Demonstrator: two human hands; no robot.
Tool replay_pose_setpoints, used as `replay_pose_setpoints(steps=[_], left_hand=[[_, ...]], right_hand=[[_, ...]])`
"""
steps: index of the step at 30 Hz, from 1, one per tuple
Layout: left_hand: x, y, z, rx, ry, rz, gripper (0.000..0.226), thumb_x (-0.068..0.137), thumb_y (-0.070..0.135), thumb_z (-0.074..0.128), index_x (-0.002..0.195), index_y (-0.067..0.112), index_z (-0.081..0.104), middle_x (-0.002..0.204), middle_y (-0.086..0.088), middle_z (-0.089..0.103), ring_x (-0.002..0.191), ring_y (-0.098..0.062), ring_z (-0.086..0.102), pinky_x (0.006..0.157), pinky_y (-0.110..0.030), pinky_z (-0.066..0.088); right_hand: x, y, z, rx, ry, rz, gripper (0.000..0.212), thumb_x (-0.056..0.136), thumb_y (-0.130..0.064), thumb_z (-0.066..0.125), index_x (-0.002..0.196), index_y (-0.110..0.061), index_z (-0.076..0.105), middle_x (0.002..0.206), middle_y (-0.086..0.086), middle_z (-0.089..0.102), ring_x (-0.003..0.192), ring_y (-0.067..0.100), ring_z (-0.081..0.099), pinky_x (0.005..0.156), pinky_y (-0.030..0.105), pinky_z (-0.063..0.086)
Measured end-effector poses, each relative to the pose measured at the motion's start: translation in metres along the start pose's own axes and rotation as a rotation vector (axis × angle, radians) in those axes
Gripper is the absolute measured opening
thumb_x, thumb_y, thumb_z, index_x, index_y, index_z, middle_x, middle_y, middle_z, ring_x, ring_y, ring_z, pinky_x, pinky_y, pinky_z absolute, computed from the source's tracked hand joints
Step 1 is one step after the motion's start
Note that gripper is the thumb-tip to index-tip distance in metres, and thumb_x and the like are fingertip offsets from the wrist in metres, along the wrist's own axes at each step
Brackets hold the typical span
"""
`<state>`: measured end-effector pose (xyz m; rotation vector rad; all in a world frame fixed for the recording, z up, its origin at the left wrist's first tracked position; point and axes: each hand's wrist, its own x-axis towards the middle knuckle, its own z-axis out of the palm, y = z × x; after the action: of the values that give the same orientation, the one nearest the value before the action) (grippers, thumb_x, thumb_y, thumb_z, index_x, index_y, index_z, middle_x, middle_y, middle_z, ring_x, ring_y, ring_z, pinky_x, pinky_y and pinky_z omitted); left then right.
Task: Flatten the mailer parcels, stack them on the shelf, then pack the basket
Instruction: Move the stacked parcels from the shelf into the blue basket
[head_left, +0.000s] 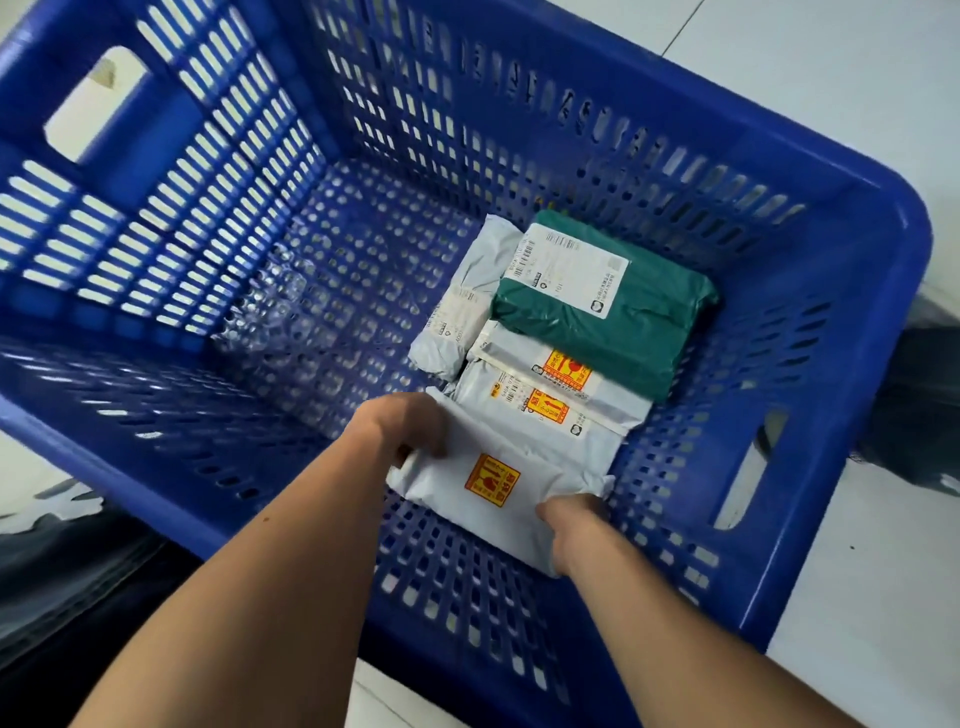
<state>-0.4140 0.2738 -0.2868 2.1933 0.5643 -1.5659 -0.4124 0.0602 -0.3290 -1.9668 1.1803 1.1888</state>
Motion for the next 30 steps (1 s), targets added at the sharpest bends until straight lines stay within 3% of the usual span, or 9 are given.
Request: replay_pose_setpoints(steps=[2, 5, 7, 9, 11, 16, 21, 24, 30], left_hand=[[0.004, -0.002, 0.003, -0.082, -0.044, -0.036, 0.026, 0.092, 0.03, 0.059, 0.083, 0.006, 0.064, 0.071, -0.005, 0.066, 0.054, -0.016, 0.062, 0.044, -0.025, 0.048], [0.012, -0.004, 0.007, -0.179, -0.081, -0.03, 0.029, 0.089, 0.032, 0.064, 0.093, 0.004, 0.067, 0.085, -0.011, 0.073, 0.063, -0.021, 0.07, 0.059, -0.032, 0.059], [0.014, -0.004, 0.011, -0.237, -0.1, -0.036, 0.031, 0.09, 0.032, 0.064, 0.095, 0.001, 0.067, 0.09, -0.015, 0.074, 0.073, -0.026, 0.073, 0.073, -0.039, 0.061], [0.014, -0.006, 0.014, -0.263, -0.101, -0.022, 0.036, 0.091, 0.035, 0.065, 0.095, -0.001, 0.066, 0.089, -0.017, 0.073, 0.075, -0.028, 0.073, 0.075, -0.041, 0.061], [0.016, -0.006, 0.017, -0.286, -0.11, -0.021, 0.038, 0.09, 0.036, 0.066, 0.095, -0.002, 0.065, 0.085, -0.017, 0.072, 0.072, -0.027, 0.073, 0.074, -0.039, 0.061], [0.017, -0.006, 0.02, -0.296, -0.129, -0.012, 0.043, 0.092, 0.033, 0.065, 0.11, -0.006, 0.06, 0.082, -0.016, 0.069, 0.073, -0.028, 0.072, 0.075, -0.039, 0.061], [0.023, -0.006, 0.019, -0.309, -0.193, -0.026, 0.043, 0.093, 0.029, 0.065, 0.11, -0.01, 0.057, 0.082, -0.02, 0.067, 0.068, -0.028, 0.069, 0.071, -0.037, 0.061], [0.026, -0.006, 0.017, -0.314, -0.231, -0.049, 0.045, 0.093, 0.028, 0.065, 0.113, -0.011, 0.056, 0.083, -0.02, 0.067, 0.066, -0.027, 0.069, 0.069, -0.036, 0.061], [0.028, -0.004, 0.012, -0.302, -0.267, -0.059, 0.052, 0.094, 0.028, 0.064, 0.123, -0.013, 0.05, 0.088, -0.022, 0.064, 0.068, -0.029, 0.067, 0.078, -0.04, 0.06]], right_hand=[[0.004, 0.009, -0.009, -0.02, -0.059, -0.011, 0.042, 0.093, -0.012, 0.056, 0.133, -0.001, 0.049, 0.14, 0.014, 0.052, 0.126, 0.03, 0.051, 0.105, 0.041, 0.044], [-0.001, 0.003, -0.016, -0.078, -0.057, -0.046, 0.051, 0.089, -0.009, 0.062, 0.136, 0.001, 0.045, 0.135, 0.016, 0.054, 0.123, 0.031, 0.054, 0.1, 0.038, 0.048], [-0.009, 0.005, -0.024, -0.086, -0.111, -0.065, 0.045, 0.088, -0.011, 0.063, 0.129, 0.001, 0.052, 0.128, 0.018, 0.057, 0.119, 0.033, 0.056, 0.096, 0.039, 0.049], [-0.016, 0.007, -0.028, -0.016, -0.16, -0.062, 0.027, 0.087, -0.017, 0.065, 0.11, -0.004, 0.059, 0.112, 0.012, 0.061, 0.111, 0.03, 0.059, 0.093, 0.038, 0.051], [-0.026, 0.006, -0.03, 0.045, -0.175, -0.038, 0.031, 0.084, -0.03, 0.069, 0.099, -0.01, 0.052, 0.107, 0.003, 0.055, 0.111, 0.029, 0.056, 0.089, 0.035, 0.048], [-0.041, 0.01, -0.035, 0.147, -0.135, -0.042, 0.062, 0.081, -0.041, 0.07, 0.13, -0.011, 0.046, 0.133, 0.012, 0.051, 0.121, 0.031, 0.05, 0.084, 0.033, 0.041], [-0.039, 0.013, -0.038, 0.135, -0.142, -0.031, 0.061, 0.085, -0.048, 0.064, 0.131, -0.012, 0.044, 0.142, 0.014, 0.045, 0.128, 0.032, 0.045, 0.09, 0.036, 0.04], [-0.04, 0.014, -0.037, 0.145, -0.117, -0.014, 0.081, 0.083, -0.061, 0.06, 0.143, -0.013, 0.036, 0.148, 0.014, 0.039, 0.132, 0.033, 0.043, 0.101, 0.042, 0.04], [-0.024, 0.002, -0.036, 0.04, -0.168, 0.018, 0.082, 0.079, -0.065, 0.06, 0.136, -0.007, 0.046, 0.138, 0.017, 0.051, 0.123, 0.036, 0.052, 0.103, 0.047, 0.044]])
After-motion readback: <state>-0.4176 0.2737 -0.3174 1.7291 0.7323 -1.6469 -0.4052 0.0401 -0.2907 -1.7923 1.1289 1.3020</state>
